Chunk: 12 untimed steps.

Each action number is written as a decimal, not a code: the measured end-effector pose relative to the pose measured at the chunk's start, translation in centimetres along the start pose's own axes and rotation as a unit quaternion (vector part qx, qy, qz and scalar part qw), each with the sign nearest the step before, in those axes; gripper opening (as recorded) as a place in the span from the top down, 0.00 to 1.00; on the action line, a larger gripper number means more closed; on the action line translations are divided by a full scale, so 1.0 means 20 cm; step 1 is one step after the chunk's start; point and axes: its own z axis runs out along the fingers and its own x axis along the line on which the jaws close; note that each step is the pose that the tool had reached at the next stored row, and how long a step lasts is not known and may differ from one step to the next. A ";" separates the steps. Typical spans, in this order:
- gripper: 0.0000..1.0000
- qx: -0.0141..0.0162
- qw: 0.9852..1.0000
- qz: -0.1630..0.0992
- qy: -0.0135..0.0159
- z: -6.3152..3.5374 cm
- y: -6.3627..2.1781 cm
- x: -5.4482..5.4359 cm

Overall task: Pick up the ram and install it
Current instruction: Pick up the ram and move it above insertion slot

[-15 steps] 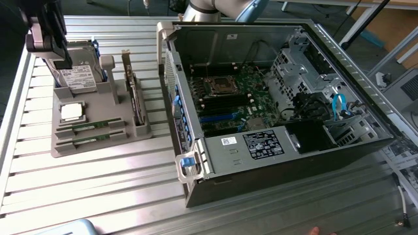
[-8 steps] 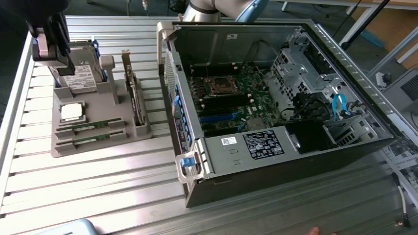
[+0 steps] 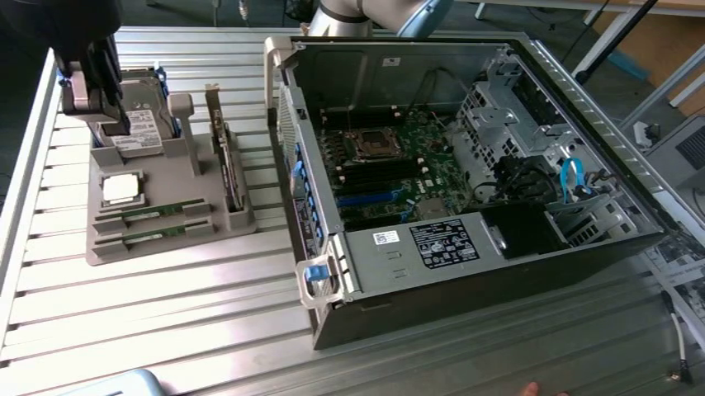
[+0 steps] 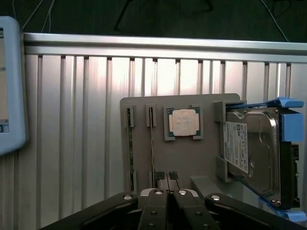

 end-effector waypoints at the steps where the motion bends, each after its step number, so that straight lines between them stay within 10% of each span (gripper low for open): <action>1: 0.90 0.000 1.000 0.000 0.000 0.009 0.000 0.00; 12: 0.89 0.000 1.000 0.000 0.000 0.029 -0.001 0.00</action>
